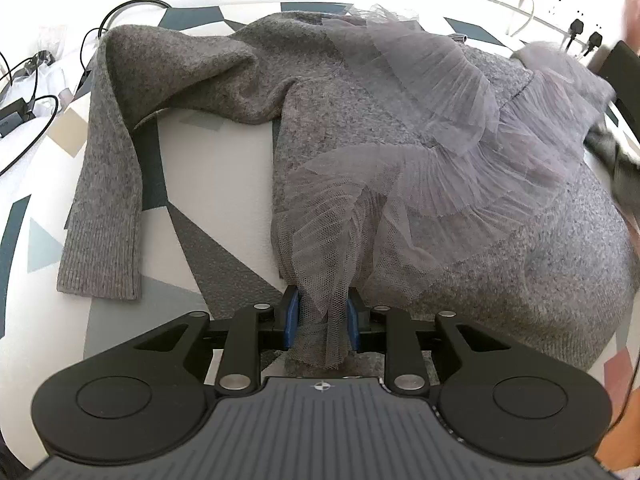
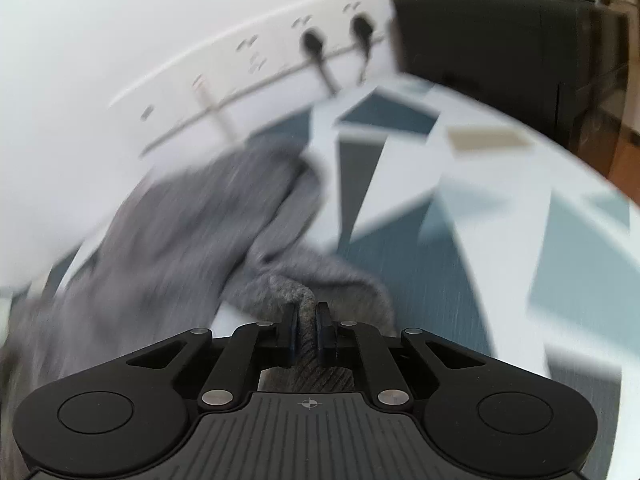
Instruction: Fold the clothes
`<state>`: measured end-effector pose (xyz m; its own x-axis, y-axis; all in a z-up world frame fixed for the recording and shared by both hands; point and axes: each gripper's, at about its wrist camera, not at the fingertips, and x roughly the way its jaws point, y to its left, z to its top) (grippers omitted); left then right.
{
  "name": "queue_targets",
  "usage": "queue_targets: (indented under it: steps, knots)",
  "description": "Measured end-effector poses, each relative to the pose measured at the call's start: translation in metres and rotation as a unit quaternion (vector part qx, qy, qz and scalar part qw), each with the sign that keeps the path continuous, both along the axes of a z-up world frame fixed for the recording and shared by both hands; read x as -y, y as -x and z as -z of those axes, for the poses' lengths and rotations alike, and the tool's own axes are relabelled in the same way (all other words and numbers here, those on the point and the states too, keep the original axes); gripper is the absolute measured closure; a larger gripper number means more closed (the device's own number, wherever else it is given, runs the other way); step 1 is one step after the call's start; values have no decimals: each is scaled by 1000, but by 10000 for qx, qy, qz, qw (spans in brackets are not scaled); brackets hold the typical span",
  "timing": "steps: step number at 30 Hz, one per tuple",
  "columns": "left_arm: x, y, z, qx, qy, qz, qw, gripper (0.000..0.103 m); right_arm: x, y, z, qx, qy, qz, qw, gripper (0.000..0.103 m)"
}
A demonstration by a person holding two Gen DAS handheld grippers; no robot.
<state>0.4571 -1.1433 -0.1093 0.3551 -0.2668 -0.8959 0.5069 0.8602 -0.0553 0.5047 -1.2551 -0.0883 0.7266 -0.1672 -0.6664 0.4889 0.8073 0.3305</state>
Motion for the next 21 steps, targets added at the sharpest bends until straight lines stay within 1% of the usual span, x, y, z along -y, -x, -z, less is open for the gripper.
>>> queue_targets:
  steps: [2,4,5,8,10,13,14,15,17,18,19,20,21]
  knots:
    - [0,2,1,40,-25,25,10000,76,11,-15,-16,359,458,245,9980,94]
    - [0,2,1,53,-38,19,10000,76,19,-23,-29,490,656,541,9952,74]
    - [0,3,1,46,-36,5,10000,76,21,-25,-33,484,698,610,9945,61]
    - [-2,3,1,8,6,-47,10000,76,11,-11,-35,470,640,184,9967,61]
    - [-4,3,1,-92,65,-122,9999,76,-2,4,-28,360,549,-161,9977,61]
    - [-11,4,-2,-252,170,-262,9992,76,-25,34,-14,138,260,-567,9980,59]
    - [-14,6,-4,-309,212,-320,9988,76,-35,43,-9,43,228,-695,9973,56]
    - [-17,7,-6,-366,253,-379,9983,76,-44,51,-5,-42,269,-828,9962,51]
    - [-24,11,-9,-478,316,-483,9972,76,-61,64,2,-183,393,-1108,9929,46]
    - [-27,15,-10,-519,300,-503,9969,76,-67,68,5,-247,447,-1245,9909,48]
    - [-30,20,-11,-544,288,-520,9967,76,-72,71,8,-311,500,-1381,9887,53]
    - [-34,25,-12,-568,276,-538,9966,76,-76,74,11,-338,535,-1460,9873,62]
    - [-37,30,-12,-593,262,-557,9963,76,-79,75,12,-335,554,-1488,9867,68]
